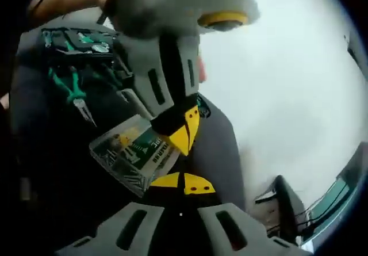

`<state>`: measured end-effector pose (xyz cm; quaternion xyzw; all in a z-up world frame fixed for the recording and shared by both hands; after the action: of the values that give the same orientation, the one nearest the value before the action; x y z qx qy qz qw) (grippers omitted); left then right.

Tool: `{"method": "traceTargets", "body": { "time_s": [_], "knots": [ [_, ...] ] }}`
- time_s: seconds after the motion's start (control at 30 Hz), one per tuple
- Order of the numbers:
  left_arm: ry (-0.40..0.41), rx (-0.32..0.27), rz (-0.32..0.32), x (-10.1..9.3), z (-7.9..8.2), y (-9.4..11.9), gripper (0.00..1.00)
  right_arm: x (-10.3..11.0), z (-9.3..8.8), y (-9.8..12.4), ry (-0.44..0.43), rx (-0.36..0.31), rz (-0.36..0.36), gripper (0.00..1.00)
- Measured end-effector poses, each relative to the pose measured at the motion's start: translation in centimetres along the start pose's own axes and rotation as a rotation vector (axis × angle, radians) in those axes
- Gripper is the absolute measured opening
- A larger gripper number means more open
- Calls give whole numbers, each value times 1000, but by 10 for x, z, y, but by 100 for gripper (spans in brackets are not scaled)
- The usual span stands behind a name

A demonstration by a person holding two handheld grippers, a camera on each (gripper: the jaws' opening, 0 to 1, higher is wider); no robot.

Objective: Pick up the tools and put them into their designated positions in the toolbox.

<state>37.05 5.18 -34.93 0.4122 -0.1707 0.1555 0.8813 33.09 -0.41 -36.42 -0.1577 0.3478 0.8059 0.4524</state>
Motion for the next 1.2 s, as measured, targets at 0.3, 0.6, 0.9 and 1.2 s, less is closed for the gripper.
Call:
{"method": "traceTargets", "body": {
  "time_s": [0.3,0.6,0.9,1.2],
  "knots": [
    [17,0,61,-2,0,5,0,0,21,15,-88,-245,-85,0],
    [22,-53,95,-4,-11,18,0,20,11,19,-228,-111,-4,0],
    [23,-24,76,-6,-6,11,0,19,12,12,-300,-151,37,0],
    [50,-89,123,-9,-8,8,0,18,9,10,-369,-219,61,0]
  ]
}}
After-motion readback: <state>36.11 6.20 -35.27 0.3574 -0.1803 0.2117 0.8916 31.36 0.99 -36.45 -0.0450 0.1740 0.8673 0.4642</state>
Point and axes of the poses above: the point that each gripper's makers call its tool centre point, and the gripper's own axes: y roughly backward along the fingers, x roughly to its left, z roughly out of its top, the point moved 6 cm from there along y, roughly backward along the fingers
